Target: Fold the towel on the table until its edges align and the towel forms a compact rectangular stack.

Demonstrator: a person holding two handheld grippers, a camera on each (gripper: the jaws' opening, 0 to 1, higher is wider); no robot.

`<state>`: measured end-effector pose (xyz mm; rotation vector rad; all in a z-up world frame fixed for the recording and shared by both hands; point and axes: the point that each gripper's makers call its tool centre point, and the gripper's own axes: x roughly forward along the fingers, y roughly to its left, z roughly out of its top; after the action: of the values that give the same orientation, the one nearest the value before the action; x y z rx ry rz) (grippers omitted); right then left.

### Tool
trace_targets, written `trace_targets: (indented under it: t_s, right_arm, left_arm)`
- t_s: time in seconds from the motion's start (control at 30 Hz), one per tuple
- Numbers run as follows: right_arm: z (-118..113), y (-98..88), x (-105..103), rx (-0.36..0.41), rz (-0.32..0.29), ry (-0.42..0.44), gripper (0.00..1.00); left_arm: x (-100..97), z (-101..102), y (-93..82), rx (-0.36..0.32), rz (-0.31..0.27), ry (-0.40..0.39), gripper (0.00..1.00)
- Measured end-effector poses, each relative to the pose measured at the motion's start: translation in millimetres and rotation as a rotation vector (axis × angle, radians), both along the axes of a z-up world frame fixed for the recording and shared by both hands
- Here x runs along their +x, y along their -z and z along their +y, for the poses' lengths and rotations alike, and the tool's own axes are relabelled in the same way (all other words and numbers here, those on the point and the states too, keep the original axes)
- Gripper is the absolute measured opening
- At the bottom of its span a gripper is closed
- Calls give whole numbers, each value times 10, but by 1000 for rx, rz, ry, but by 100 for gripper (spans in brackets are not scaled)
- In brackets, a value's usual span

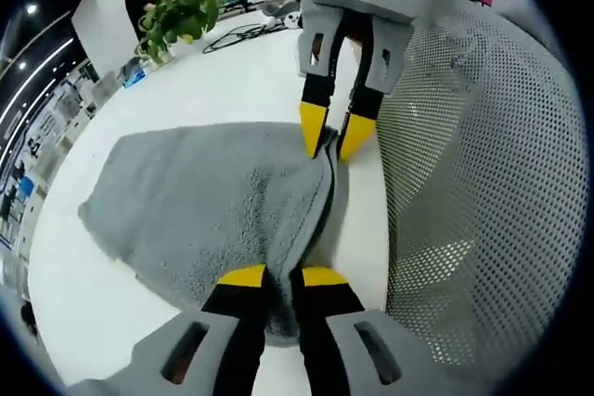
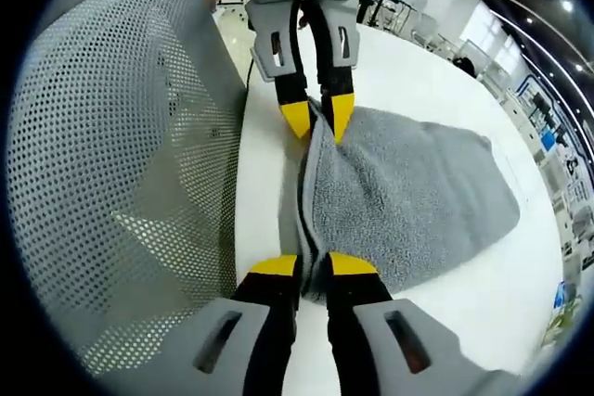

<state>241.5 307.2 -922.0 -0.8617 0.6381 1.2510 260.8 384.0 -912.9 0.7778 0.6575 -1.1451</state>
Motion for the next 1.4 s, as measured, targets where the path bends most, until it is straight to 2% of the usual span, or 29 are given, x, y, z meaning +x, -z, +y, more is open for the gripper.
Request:
trace_targets:
  t_s: [0.23, 0.43, 0.7, 0.77, 0.83, 1.07, 1.4]
  right_arm:
    - [8, -32, 3, 4, 22, 46, 5]
    - [3, -53, -38, 35, 64, 94, 4]
    - [0, -85, -217, 52, 105, 113, 3]
    - [9, -81, -266, 87, 136, 157, 3]
    - [-3, -73, -304, 97, 145, 156, 3]
    - [-15, -36, -326, 121, 182, 204, 2]
    - [-19, -76, -392, 106, 202, 173, 2]
  left_arm:
    - [-13, -9, 8, 30, -5, 7, 10]
    - [-59, 1, 2, -3, 29, -24, 10]
    - [-265, -5, -4, -6, 48, -20, 10]
    - [-323, -4, -8, -3, 52, -16, 10]
    - [-379, -3, -9, 0, 57, -8, 10]
    - [-421, -5, -13, -10, 85, -3, 9]
    - [-508, -4, -71, 26, 88, 35, 9]
